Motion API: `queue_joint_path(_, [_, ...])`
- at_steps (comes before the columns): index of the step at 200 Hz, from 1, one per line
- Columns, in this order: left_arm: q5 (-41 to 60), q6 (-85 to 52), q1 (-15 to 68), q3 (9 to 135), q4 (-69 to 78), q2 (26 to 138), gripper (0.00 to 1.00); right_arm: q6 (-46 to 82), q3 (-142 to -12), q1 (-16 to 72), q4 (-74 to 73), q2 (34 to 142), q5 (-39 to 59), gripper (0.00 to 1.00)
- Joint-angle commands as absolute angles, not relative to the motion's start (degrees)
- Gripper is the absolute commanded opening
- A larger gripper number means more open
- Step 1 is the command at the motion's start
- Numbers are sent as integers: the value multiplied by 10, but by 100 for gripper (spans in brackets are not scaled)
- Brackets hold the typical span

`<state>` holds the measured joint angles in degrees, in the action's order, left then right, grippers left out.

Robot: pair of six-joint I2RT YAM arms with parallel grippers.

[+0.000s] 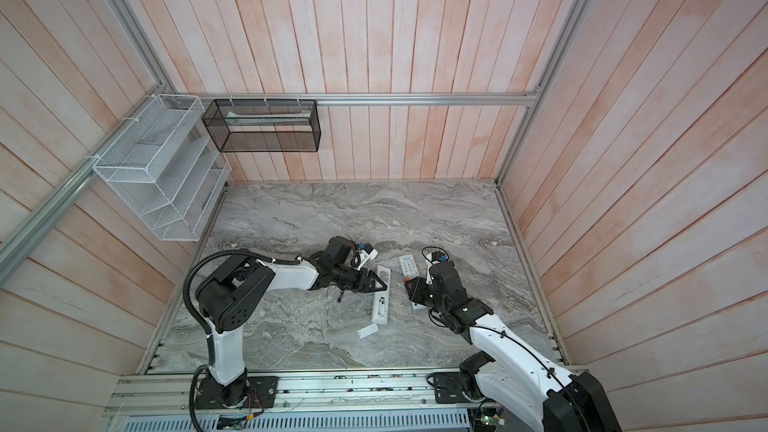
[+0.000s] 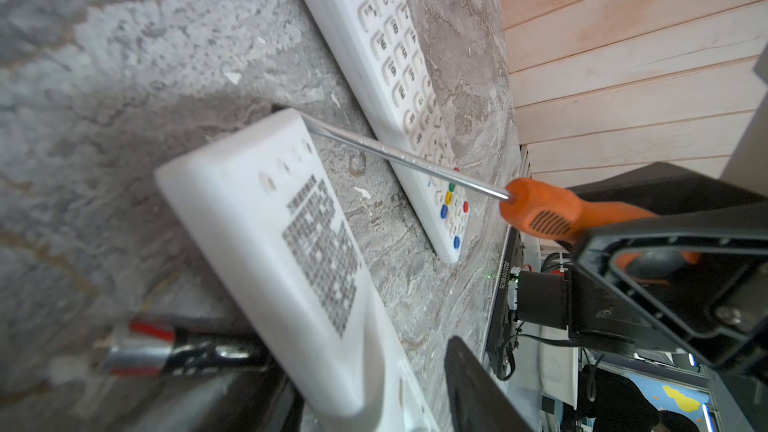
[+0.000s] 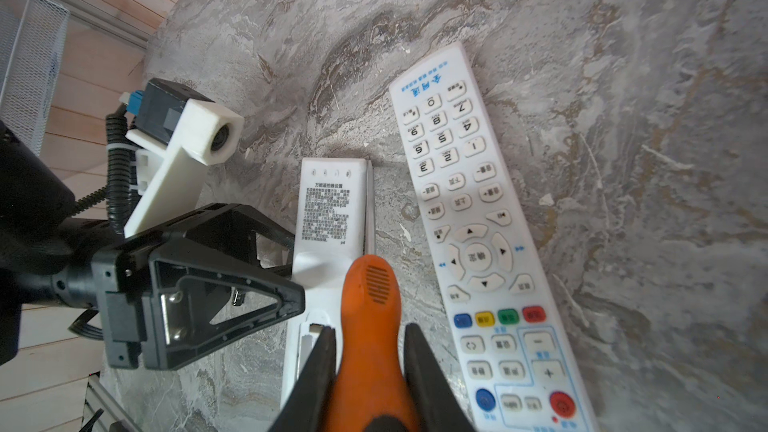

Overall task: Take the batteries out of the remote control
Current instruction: 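Lower the orange screwdriver onto the table and open the right gripper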

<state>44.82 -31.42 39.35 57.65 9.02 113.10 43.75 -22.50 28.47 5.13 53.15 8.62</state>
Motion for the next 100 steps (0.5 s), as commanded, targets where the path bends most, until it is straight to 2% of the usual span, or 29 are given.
queue_joint_path(1, [443, -317, 400, 588, 107, 1143, 55, 443, -208, 290, 106, 527, 85, 28])
queue_joint_path(31, [435, -320, 400, 591, 102, 1140, 55, 442, -209, 290, 133, 504, 82, 44])
queue_joint_path(48, [428, -318, 400, 597, 91, 1134, 59, 439, -212, 290, 156, 488, 77, 53])
queue_joint_path(100, [420, -305, 400, 607, 66, 1116, 61, 420, -244, 288, 246, 462, 20, 68])
